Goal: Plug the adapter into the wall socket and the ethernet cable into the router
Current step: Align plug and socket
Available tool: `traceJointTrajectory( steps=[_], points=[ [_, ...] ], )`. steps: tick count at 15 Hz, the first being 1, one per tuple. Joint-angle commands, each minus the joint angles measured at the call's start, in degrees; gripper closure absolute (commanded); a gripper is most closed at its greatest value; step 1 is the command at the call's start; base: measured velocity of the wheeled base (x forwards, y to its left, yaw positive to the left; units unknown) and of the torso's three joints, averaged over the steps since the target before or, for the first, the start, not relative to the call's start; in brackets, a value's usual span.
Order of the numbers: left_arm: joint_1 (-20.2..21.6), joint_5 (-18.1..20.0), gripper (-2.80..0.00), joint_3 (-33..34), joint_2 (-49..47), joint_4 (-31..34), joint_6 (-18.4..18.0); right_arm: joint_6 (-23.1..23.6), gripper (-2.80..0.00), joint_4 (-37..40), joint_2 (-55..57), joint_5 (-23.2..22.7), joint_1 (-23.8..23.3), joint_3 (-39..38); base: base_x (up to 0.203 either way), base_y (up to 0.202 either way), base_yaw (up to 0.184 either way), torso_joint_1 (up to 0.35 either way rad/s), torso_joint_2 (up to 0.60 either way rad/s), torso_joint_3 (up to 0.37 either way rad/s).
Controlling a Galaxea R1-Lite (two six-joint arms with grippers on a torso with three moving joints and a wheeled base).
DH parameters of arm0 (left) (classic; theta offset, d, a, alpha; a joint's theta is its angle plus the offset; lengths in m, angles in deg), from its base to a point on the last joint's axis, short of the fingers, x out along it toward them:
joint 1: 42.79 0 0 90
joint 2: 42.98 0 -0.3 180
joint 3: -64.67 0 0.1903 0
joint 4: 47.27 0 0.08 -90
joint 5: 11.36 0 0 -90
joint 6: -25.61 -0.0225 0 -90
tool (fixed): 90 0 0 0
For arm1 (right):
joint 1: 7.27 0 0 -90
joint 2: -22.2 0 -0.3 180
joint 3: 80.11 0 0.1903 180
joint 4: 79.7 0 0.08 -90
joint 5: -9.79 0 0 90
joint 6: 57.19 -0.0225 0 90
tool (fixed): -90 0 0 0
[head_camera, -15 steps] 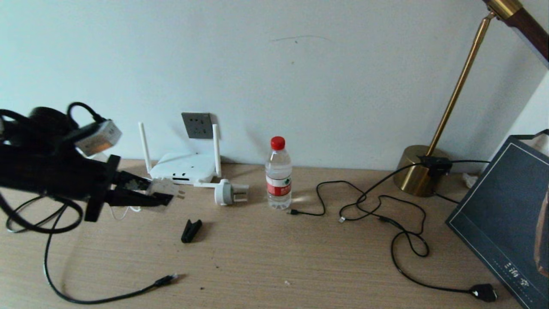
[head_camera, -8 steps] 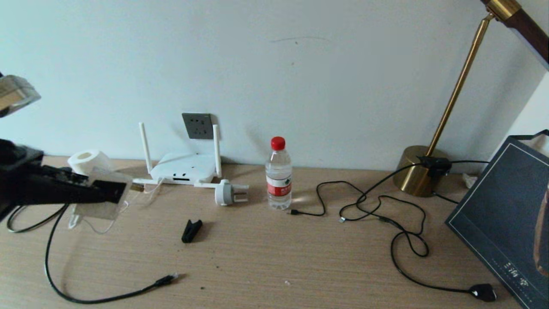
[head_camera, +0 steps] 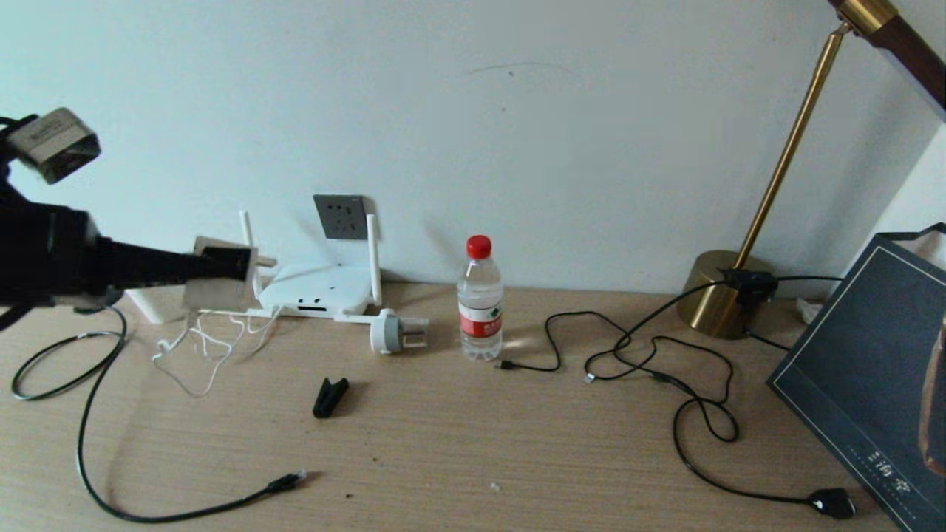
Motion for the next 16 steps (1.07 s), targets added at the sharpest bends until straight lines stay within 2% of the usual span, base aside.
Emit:
traceJointTrajectory(
  steps=[1, 3, 5, 6, 8, 9, 10, 11, 14, 16],
  points=[
    [-2.98, -8.77, 0.0, 6.37, -3.23, -26.92, 13.79, 0.0, 0.0, -0.01, 0.04, 0.0, 0.01, 0.0, 0.0, 0.0, 0.0, 0.0, 0.0, 0.0],
    [-7.44, -23.76, 0.0, 12.7, -9.45, -46.47, 16.48, 0.0, 0.0, -0.01, 0.04, 0.0, 0.01, 0.0, 0.0, 0.0, 0.0, 0.0, 0.0, 0.0],
    [-10.62, -35.55, 0.0, 15.75, -18.51, -61.99, 15.43, 0.0, 0.0, -0.01, 0.04, 0.0, 0.01, 0.0, 0.0, 0.0, 0.0, 0.0, 0.0, 0.0],
    [-11.44, -39.86, 0.0, 16.25, -23.44, -69.45, 13.06, 0.0, 0.0, -0.01, 0.04, 0.0, 0.01, 0.0, 0.0, 0.0, 0.0, 0.0, 0.0, 0.0],
    [-12.49, -46.51, 0.0, 16.11, -33.0, -88.47, 5.5, 0.0, 0.0, -0.01, 0.04, 0.0, 0.01, 0.0, 0.0, 0.0, 0.0, 0.0, 0.0, 0.0],
    [-12.83, -48.87, 0.0, 15.63, -36.76, -96.98, 1.3, 0.0, 0.0, -0.01, 0.04, 0.0, 0.01, 0.0, 0.0, 0.0, 0.0, 0.0, 0.0, 0.0],
    [-13.04, -50.46, 0.0, 15.07, -39.32, -102.57, -2.3, 0.0, 0.0, -0.01, 0.04, 0.0, 0.01, 0.0, 0.0, 0.0, 0.0, 0.0, 0.0, 0.0],
    [-13.23, -51.46, 0.0, 14.54, -40.88, -106.33, -4.31, 0.0, 0.0, -0.01, 0.04, 0.0, 0.01, 0.0, 0.0, 0.0, 0.0, 0.0, 0.0, 0.0],
    [-13.31, -51.81, 0.0, 12.87, -43.03, -111.92, -5.7, 0.0, 0.0, -0.01, 0.04, 0.0, 0.01, 0.0, 0.0, 0.0, 0.0, 0.0, 0.0, 0.0],
    [-13.39, -51.55, 0.0, 12.87, -43.19, -112.5, -5.71, 0.0, 0.0, -0.01, 0.04, 0.0, 0.01, 0.0, 0.0, 0.0, 0.0, 0.0, 0.0, 0.0]
  ],
)
